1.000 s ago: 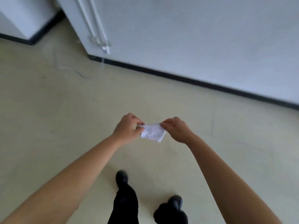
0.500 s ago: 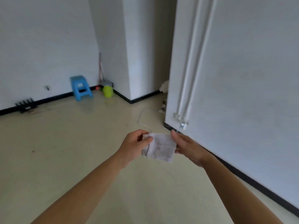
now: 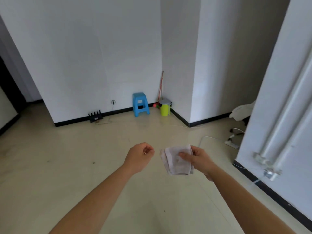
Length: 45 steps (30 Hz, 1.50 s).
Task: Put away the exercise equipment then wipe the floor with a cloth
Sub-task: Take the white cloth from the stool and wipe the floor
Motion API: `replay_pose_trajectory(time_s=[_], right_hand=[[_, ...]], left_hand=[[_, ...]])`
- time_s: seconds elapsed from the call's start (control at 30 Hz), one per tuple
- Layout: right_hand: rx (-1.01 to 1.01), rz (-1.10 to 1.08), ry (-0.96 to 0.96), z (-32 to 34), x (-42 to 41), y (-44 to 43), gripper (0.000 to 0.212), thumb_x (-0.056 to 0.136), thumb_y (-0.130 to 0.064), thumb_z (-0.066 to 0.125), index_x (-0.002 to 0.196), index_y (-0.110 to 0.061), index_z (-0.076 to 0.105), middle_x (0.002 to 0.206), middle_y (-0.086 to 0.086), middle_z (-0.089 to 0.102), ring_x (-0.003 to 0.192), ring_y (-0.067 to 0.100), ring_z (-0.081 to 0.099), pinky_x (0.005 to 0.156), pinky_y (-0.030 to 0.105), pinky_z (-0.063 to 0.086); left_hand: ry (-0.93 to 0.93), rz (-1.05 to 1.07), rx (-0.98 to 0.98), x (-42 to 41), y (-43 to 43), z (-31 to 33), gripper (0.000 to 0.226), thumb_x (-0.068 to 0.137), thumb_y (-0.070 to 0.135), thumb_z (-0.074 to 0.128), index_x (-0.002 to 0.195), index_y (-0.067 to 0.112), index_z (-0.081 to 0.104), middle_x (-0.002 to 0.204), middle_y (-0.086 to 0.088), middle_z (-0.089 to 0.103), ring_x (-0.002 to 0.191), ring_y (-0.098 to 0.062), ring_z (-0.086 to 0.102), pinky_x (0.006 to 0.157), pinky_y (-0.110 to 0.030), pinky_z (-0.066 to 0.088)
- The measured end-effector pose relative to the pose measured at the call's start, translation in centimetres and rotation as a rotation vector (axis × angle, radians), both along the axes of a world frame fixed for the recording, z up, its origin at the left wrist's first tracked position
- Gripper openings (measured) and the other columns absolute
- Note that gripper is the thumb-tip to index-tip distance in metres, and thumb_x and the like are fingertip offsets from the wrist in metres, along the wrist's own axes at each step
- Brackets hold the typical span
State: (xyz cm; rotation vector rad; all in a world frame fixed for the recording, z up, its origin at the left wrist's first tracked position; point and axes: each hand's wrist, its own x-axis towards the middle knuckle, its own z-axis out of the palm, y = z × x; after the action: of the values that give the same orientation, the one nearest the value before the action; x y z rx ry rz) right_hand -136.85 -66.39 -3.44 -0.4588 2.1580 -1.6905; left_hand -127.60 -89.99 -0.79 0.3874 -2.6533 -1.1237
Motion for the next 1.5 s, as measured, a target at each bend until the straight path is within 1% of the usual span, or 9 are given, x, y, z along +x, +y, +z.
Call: replay_pose_trajectory(time_s=[0.1, 0.2, 0.3, 0.5, 0.6, 0.7, 0.9, 1.1, 1.5], right_hand=[[0.015, -0.043, 0.002, -2.2, -8.4, -5.5, 0.008, 0.094, -0.018, 0.069, 0.099, -0.013, 0.072, 0.095, 0.007, 0.077, 0.088, 0.024, 0.073, 0.078, 0.038, 0.059], [0.023, -0.096, 0.007, -3.0, -17.5, -10.8, 0.01, 0.093, -0.02, 0.068, 0.097, -0.011, 0.071, 0.095, 0.011, 0.075, 0.085, 0.023, 0.07, 0.08, 0.042, 0.058], [0.004, -0.13, 0.011, -1.2, -26.7, -15.4, 0.016, 0.092, -0.023, 0.067, 0.096, -0.007, 0.069, 0.094, 0.014, 0.073, 0.082, 0.026, 0.066, 0.074, 0.039, 0.054], [-0.097, -0.138, 0.06, 5.8, -41.4, -25.7, 0.019, 0.095, -0.026, 0.064, 0.109, -0.015, 0.068, 0.104, 0.006, 0.073, 0.099, 0.026, 0.069, 0.09, 0.045, 0.056], [-0.132, -0.108, 0.106, 7.2, -47.1, -31.5, 0.018, 0.096, -0.024, 0.063, 0.111, -0.016, 0.069, 0.105, 0.003, 0.072, 0.099, 0.022, 0.068, 0.087, 0.04, 0.057], [-0.158, -0.089, 0.128, 7.3, -53.2, -37.6, 0.024, 0.097, -0.023, 0.061, 0.118, -0.013, 0.067, 0.106, 0.002, 0.071, 0.097, 0.02, 0.067, 0.083, 0.034, 0.056], [-0.16, -0.129, 0.089, 7.5, -65.5, -50.0, 0.023, 0.098, -0.026, 0.059, 0.118, -0.016, 0.065, 0.107, 0.001, 0.069, 0.101, 0.023, 0.066, 0.088, 0.042, 0.058], [-0.142, -0.177, 0.084, 9.1, -77.4, -58.7, 0.027, 0.099, -0.028, 0.058, 0.121, -0.014, 0.065, 0.107, 0.002, 0.07, 0.097, 0.02, 0.068, 0.074, 0.031, 0.057], [-0.205, -0.255, -0.016, 3.1, -107.6, -74.6, 0.028, 0.097, -0.024, 0.06, 0.123, -0.013, 0.065, 0.107, 0.005, 0.071, 0.095, 0.023, 0.069, 0.066, 0.031, 0.055]], left_hand=[[-0.076, 0.048, -0.238, -6.7, -5.9, -1.5, 0.012, 0.094, 0.036, 0.055, 0.098, 0.03, 0.064, 0.097, 0.012, 0.062, 0.092, -0.011, 0.061, 0.08, -0.026, 0.048], [-0.114, 0.111, -0.441, -14.8, -11.7, -1.6, 0.036, 0.098, 0.046, 0.044, 0.124, 0.026, 0.059, 0.119, 0.004, 0.058, 0.106, -0.016, 0.058, 0.091, -0.036, 0.049], [-0.137, 0.192, -0.574, -22.4, -16.6, 0.7, 0.047, 0.1, 0.048, 0.036, 0.138, 0.023, 0.049, 0.138, -0.002, 0.051, 0.12, -0.022, 0.052, 0.099, -0.042, 0.045], [-0.011, 0.301, -0.79, -34.8, -25.9, 7.0, 0.056, 0.101, 0.048, 0.029, 0.149, 0.02, 0.035, 0.157, -0.01, 0.032, 0.143, -0.029, 0.03, 0.112, -0.049, 0.032], [0.024, 0.333, -0.887, -40.2, -30.8, 7.3, 0.058, 0.101, 0.048, 0.026, 0.151, 0.019, 0.032, 0.159, -0.015, 0.026, 0.144, -0.032, 0.027, 0.112, -0.051, 0.031], [0.021, 0.35, -0.898, -46.1, -36.3, 6.1, 0.061, 0.101, 0.049, 0.022, 0.153, 0.018, 0.028, 0.161, -0.016, 0.019, 0.147, -0.033, 0.021, 0.114, -0.053, 0.027], [0.039, 0.336, -0.879, -58.4, -48.8, 5.4, 0.062, 0.102, 0.05, 0.023, 0.154, 0.017, 0.025, 0.163, -0.015, 0.014, 0.149, -0.032, 0.017, 0.116, -0.053, 0.022], [0.041, 0.335, -0.756, -72.2, -60.0, 7.7, 0.062, 0.102, 0.051, 0.02, 0.155, 0.019, 0.021, 0.164, -0.012, 0.011, 0.15, -0.03, 0.013, 0.118, -0.051, 0.019], [-0.035, 0.207, -0.784, -103.6, -76.5, 2.3, 0.06, 0.103, 0.049, 0.022, 0.155, 0.019, 0.021, 0.164, -0.012, 0.012, 0.149, -0.029, 0.015, 0.117, -0.052, 0.021]])
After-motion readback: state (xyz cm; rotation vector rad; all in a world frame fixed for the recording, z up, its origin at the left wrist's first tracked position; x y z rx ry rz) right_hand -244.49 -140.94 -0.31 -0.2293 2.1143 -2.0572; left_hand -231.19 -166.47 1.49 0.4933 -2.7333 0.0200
